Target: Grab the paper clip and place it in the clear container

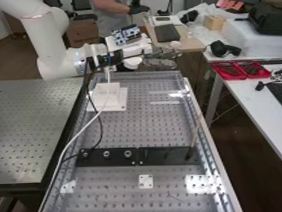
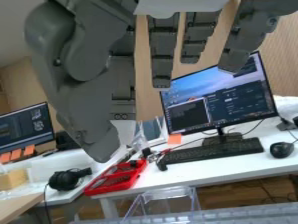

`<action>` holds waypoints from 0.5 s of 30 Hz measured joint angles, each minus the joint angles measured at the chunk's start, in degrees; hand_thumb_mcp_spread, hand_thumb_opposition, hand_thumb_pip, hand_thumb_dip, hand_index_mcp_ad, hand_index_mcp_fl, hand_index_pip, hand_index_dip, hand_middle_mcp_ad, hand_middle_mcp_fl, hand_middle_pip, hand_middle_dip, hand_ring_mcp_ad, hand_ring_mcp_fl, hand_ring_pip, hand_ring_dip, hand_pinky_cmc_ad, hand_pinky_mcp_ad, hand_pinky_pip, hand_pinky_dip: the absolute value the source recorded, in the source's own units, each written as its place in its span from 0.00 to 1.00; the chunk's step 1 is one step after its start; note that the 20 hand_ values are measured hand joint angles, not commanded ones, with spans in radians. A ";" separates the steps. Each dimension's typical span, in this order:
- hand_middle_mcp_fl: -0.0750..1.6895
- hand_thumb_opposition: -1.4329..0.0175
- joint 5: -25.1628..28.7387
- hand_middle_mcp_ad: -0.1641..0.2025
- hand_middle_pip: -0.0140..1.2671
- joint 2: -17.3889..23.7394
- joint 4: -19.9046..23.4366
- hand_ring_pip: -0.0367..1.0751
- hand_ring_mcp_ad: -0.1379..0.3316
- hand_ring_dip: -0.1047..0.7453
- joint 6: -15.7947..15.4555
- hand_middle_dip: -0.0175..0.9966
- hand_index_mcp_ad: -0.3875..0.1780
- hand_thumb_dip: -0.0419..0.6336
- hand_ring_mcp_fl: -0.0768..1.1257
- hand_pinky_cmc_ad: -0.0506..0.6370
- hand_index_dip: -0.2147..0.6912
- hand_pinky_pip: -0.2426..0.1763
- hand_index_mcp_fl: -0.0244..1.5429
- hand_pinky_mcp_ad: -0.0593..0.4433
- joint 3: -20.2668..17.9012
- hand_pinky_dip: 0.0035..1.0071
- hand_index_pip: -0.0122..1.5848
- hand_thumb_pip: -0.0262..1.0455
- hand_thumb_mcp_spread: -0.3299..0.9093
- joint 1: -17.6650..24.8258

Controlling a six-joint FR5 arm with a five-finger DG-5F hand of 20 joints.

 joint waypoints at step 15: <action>0.22 0.33 0.48 0.65 0.10 -9.40 -9.30 0.13 0.51 0.24 -2.26 0.24 0.40 0.44 0.08 0.51 0.33 0.57 0.43 0.65 10.10 0.19 0.88 0.58 0.65 3.41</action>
